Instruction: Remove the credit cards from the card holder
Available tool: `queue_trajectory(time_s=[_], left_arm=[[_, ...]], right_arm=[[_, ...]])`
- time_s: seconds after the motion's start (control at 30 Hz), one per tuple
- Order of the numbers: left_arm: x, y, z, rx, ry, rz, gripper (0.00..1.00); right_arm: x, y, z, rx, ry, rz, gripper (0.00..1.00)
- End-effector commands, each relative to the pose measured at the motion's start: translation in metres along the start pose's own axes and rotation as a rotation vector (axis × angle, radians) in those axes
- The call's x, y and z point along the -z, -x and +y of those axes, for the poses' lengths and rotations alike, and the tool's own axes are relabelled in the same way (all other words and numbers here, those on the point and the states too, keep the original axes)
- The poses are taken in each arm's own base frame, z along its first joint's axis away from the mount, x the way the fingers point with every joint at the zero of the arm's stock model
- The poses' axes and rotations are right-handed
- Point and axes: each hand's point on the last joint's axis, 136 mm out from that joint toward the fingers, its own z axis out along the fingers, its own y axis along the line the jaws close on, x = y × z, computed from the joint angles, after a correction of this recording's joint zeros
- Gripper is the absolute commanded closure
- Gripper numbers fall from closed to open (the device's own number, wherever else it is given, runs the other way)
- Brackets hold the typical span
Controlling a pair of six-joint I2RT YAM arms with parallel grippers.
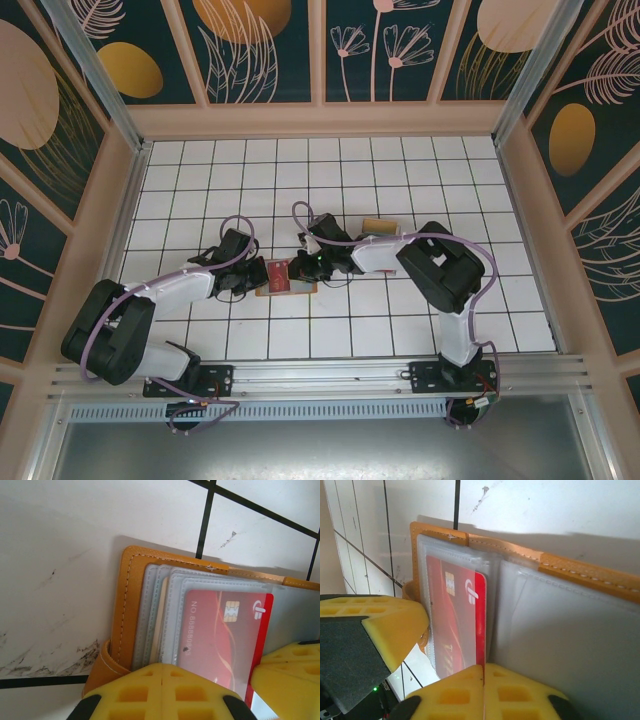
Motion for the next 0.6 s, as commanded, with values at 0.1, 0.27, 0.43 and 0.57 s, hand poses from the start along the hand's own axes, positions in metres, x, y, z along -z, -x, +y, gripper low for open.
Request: queue_trajectory(time_s=[0.1,0.27,0.43,0.57], left_arm=[[-0.005,-0.018,0.023,0.015,0.082,0.065,1.00],[-0.005,-0.019,0.024,0.014,0.085,0.064,1.00],[-0.005,-0.018,0.024,0.013,0.085,0.065,1.00],[-0.006,-0.019,0.024,0.015,0.082,0.066,1.00]], right_arm=[[0.001,-0.003,0.001,0.003,-0.008,0.004,1.00],[0.013,-0.002,-0.006,-0.004,-0.027,-0.025,1.00],[0.027,-0.004,-0.015,-0.020,-0.037,-0.044,1.00],[0.031,-0.007,-0.018,-0.022,-0.035,-0.040,1.00]])
